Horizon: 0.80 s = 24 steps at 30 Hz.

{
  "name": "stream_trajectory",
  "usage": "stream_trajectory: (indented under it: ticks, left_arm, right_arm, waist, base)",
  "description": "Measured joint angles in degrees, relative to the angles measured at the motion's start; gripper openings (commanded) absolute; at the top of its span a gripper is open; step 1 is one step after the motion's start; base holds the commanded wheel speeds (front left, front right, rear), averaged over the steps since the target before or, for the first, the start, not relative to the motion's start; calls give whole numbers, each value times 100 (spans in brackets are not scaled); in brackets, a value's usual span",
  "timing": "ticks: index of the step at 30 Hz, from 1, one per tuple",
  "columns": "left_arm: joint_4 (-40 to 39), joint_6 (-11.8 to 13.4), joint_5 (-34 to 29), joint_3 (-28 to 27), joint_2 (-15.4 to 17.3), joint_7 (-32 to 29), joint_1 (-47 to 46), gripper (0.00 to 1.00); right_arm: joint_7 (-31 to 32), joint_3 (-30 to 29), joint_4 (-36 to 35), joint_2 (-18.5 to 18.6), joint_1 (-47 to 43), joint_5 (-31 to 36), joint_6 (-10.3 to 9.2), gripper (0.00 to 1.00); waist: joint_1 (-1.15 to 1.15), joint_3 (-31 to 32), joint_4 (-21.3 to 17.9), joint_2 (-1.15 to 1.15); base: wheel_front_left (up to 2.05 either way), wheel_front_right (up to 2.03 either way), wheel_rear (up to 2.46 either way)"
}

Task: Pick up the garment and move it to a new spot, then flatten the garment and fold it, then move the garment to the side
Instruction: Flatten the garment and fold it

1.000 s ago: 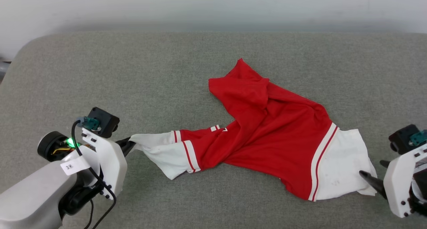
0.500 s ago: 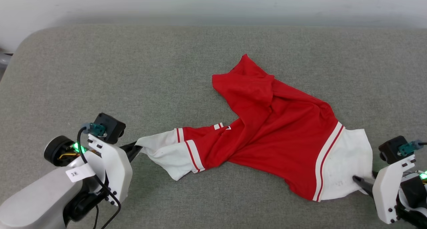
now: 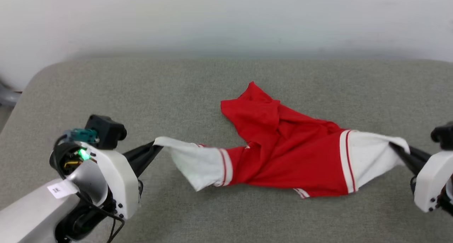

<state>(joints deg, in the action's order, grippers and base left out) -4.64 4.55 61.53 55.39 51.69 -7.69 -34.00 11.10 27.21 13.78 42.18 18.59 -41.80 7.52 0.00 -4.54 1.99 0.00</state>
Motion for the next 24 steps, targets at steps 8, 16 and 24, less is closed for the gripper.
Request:
stream_trajectory:
  ticks: [8,16,24]
  left_arm:
    - [-915,-47,657,-790,138,363,-286,0]
    - [-861,-204,902,-1382,-25,535,-1065,0]
    - [-231,-199,905,-1682,-570,566,-2015,0]
  right_arm:
    - [82,-934,-858,153,165,-74,0,0]
    - [486,-1783,-1538,224,654,-9,-1,0]
    - [934,-2011,-1466,93,1831,110,0,0]
  waist:
    - [0,280,-85,0]
    - [0,313,-100,0]
    - [0,144,-119,0]
  base:
    - [0,0,0]
    - [0,0,0]
    - [0,0,0]
